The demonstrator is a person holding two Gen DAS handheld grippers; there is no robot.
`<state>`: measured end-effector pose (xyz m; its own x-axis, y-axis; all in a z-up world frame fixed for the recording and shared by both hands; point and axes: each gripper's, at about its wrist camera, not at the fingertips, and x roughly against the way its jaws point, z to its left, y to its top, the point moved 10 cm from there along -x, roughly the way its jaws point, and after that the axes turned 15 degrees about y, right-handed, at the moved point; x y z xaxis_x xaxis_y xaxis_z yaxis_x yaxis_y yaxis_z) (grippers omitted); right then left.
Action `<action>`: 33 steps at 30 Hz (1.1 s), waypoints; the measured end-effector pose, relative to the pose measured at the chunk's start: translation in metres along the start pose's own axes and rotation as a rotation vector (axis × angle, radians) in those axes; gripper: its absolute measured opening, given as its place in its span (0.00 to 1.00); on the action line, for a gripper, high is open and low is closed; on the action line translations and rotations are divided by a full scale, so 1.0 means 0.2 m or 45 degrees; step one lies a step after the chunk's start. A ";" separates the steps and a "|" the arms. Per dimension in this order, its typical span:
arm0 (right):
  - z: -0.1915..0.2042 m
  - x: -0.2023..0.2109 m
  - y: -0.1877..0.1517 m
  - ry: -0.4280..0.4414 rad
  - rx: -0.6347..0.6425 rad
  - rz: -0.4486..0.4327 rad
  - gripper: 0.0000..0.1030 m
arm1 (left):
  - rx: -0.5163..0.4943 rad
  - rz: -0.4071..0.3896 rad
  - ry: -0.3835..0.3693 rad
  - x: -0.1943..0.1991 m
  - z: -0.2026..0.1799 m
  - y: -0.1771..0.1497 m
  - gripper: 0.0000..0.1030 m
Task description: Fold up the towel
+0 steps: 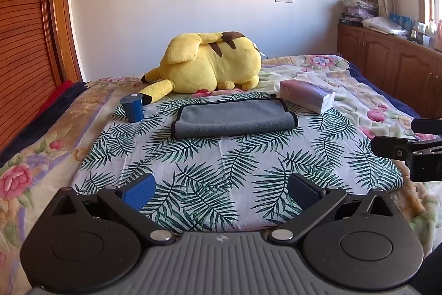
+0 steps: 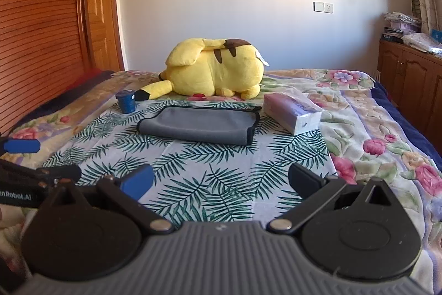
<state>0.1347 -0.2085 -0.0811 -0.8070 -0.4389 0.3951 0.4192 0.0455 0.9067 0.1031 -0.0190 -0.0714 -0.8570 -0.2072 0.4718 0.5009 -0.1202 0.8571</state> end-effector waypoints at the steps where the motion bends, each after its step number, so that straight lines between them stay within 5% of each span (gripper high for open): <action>1: 0.00 0.00 0.00 -0.005 0.002 0.000 1.00 | 0.003 0.002 -0.002 0.00 0.00 -0.01 1.00; 33: -0.03 0.01 -0.02 -0.076 0.020 -0.042 1.00 | 0.044 -0.087 0.063 -0.01 0.10 -0.01 1.00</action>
<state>0.1343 -0.2149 -0.0848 -0.8438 -0.3864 0.3723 0.3856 0.0458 0.9215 0.1012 0.0009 -0.0687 -0.8816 -0.2472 0.4021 0.4364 -0.1022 0.8939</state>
